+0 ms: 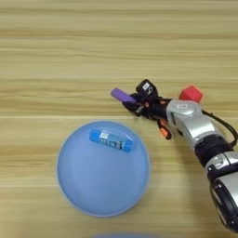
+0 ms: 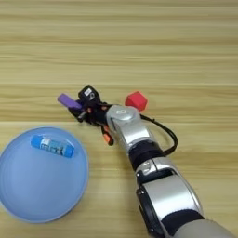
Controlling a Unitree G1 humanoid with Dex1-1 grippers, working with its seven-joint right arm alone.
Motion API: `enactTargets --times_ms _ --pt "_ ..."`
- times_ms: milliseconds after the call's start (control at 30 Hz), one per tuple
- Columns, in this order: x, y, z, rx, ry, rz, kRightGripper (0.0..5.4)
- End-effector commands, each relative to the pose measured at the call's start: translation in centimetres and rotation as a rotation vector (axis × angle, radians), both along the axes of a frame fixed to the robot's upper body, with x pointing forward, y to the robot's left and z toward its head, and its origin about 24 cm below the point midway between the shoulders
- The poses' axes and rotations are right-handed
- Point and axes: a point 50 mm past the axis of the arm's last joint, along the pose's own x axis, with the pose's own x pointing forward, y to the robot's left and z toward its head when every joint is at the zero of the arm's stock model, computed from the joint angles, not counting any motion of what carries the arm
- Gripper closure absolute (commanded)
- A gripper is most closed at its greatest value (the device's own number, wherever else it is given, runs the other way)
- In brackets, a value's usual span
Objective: Move the objects on the table
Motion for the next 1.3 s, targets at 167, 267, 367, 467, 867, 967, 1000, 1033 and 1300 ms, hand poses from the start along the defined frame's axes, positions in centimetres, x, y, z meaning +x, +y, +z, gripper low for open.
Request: enactTargets --times_ms 167,267,367,467,867,967,1000,1033,1300 --pt "2.5 -1.1 6.4 0.053 -0.213 -0.029 4.00" --pt "2.3 -2.0 7.5 0.068 -0.241 -0.041 4.00" --pt "1.9 -3.1 8.6 0.078 -0.270 -0.054 4.00" --pt "1.4 -4.4 9.9 0.086 -0.300 -0.072 4.00" --pt "-0.5 -12.3 13.5 0.046 -0.356 -0.277 4.00" --pt "-1.1 -13.9 13.7 0.027 -0.354 -0.318 4.00" --pt "-1.3 -14.6 13.7 0.026 -0.352 -0.335 4.00" --pt "-1.5 -15.1 13.7 0.024 -0.349 -0.351 4.00" --pt "-2.8 -18.4 12.0 -0.018 -0.287 -0.455 4.00"
